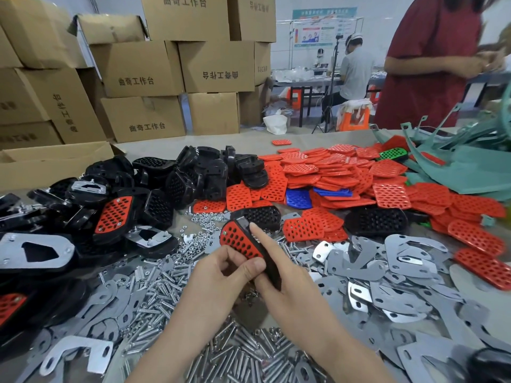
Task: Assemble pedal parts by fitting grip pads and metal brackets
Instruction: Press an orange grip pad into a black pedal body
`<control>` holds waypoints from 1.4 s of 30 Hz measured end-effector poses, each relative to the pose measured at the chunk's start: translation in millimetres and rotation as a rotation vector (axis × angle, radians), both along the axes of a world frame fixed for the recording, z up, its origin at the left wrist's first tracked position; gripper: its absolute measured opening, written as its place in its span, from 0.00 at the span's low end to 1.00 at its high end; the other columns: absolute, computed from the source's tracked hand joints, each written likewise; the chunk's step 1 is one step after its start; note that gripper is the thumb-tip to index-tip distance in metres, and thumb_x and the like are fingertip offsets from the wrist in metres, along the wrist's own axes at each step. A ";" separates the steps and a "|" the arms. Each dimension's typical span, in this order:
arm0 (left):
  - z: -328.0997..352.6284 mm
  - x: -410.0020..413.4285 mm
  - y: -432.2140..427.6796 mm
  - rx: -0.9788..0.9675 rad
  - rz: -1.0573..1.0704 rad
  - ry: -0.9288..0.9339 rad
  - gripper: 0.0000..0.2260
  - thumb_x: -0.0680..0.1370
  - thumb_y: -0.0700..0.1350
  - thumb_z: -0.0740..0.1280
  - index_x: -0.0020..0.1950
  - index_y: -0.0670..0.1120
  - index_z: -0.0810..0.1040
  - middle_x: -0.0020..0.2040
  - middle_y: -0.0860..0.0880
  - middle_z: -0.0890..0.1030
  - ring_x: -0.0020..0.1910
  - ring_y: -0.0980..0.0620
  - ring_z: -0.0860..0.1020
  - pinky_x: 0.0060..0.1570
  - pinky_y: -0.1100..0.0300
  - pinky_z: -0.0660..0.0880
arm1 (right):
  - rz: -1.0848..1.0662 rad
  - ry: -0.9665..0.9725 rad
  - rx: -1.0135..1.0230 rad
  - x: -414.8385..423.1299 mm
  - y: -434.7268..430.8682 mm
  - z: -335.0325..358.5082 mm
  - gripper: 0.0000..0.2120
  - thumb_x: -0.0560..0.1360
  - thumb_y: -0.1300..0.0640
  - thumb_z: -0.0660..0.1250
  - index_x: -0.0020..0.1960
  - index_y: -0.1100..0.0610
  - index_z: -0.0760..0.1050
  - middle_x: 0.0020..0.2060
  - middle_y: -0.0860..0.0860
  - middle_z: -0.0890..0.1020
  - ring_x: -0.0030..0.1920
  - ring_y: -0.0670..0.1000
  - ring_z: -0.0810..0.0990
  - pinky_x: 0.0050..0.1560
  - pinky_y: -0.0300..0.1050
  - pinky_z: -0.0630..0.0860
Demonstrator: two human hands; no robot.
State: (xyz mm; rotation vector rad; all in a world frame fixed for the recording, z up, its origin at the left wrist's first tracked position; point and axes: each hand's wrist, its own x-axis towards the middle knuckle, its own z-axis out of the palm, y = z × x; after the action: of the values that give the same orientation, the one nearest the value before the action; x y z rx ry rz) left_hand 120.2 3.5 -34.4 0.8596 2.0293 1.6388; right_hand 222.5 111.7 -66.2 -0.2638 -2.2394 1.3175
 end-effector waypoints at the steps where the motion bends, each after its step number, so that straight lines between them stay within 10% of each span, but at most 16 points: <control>1: -1.1 0.2 -0.6 0.014 0.009 0.052 0.15 0.67 0.60 0.71 0.39 0.48 0.78 0.31 0.52 0.80 0.26 0.57 0.74 0.31 0.60 0.72 | -0.004 0.017 -0.073 -2.1 0.5 -0.1 0.33 0.84 0.56 0.62 0.71 0.18 0.58 0.53 0.30 0.81 0.57 0.44 0.82 0.57 0.42 0.80; 7: -12.2 -12.4 -12.2 -0.109 0.123 0.518 0.13 0.79 0.63 0.56 0.45 0.59 0.75 0.33 0.56 0.79 0.28 0.62 0.73 0.29 0.67 0.69 | -0.055 0.222 -0.597 -4.1 13.3 7.3 0.25 0.80 0.63 0.67 0.69 0.37 0.75 0.57 0.44 0.85 0.56 0.55 0.86 0.51 0.49 0.85; 13: -20.1 -15.6 -10.8 -0.574 -0.016 0.816 0.21 0.80 0.62 0.47 0.65 0.59 0.72 0.58 0.65 0.74 0.57 0.62 0.70 0.63 0.63 0.66 | -0.115 0.347 -0.993 0.1 26.7 13.2 0.14 0.85 0.59 0.62 0.65 0.47 0.79 0.53 0.57 0.87 0.50 0.63 0.88 0.48 0.50 0.85; 17: -20.3 -17.4 -11.0 -0.658 -0.089 0.852 0.31 0.75 0.65 0.36 0.67 0.60 0.70 0.59 0.63 0.72 0.59 0.60 0.67 0.66 0.61 0.64 | -0.104 0.364 -1.051 1.1 27.0 15.5 0.13 0.86 0.59 0.61 0.63 0.48 0.81 0.54 0.60 0.87 0.51 0.66 0.87 0.46 0.50 0.85; 31: -12.2 -24.3 -17.8 -0.617 -0.208 0.810 0.07 0.83 0.58 0.57 0.58 0.63 0.72 0.55 0.66 0.70 0.59 0.63 0.66 0.64 0.62 0.65 | -0.078 0.396 -1.166 1.4 24.4 23.6 0.14 0.85 0.60 0.61 0.69 0.53 0.77 0.59 0.63 0.85 0.56 0.67 0.85 0.46 0.49 0.85; 42: -17.6 -22.2 -18.4 -0.541 -0.133 0.877 0.09 0.83 0.59 0.55 0.61 0.62 0.70 0.55 0.67 0.69 0.57 0.63 0.67 0.63 0.63 0.67 | -0.050 0.386 -1.267 4.6 26.6 26.0 0.16 0.85 0.57 0.61 0.71 0.56 0.75 0.59 0.63 0.85 0.56 0.66 0.86 0.50 0.51 0.85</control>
State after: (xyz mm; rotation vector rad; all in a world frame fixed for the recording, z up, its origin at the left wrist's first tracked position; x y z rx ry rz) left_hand 98.0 -14.9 -52.0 1.6087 2.6770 0.5701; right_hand 227.1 138.4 -40.2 -0.4302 -0.8376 2.3311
